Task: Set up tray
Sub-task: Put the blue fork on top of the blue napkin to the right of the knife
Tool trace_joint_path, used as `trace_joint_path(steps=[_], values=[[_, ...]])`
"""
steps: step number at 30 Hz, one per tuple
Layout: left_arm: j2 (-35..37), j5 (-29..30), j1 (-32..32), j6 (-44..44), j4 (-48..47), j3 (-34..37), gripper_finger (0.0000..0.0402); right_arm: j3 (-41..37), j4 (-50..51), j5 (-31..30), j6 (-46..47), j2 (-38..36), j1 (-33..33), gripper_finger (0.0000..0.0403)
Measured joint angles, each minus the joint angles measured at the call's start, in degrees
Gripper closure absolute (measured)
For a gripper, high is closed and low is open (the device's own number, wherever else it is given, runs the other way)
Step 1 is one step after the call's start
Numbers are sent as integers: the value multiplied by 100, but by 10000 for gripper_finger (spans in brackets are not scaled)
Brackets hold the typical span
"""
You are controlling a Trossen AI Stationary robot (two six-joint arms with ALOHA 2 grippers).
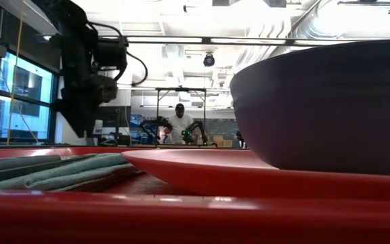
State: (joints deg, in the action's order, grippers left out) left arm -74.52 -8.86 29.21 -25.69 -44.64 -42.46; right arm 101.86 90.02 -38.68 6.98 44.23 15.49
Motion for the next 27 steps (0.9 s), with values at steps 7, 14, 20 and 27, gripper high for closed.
trace_joint_path(steps=[7,14,20,27], values=[[-435,186,0,-67,-48,0,122,0,0,7,-87,0,2,265],[-801,130,-13,-140,11,0,130,0,0,20,-104,0,1,265],[-1185,64,-288,-277,303,-9,152,0,0,12,-130,0,1,265],[-1583,282,-561,-501,276,-44,199,0,0,-6,-150,0,1,265]])
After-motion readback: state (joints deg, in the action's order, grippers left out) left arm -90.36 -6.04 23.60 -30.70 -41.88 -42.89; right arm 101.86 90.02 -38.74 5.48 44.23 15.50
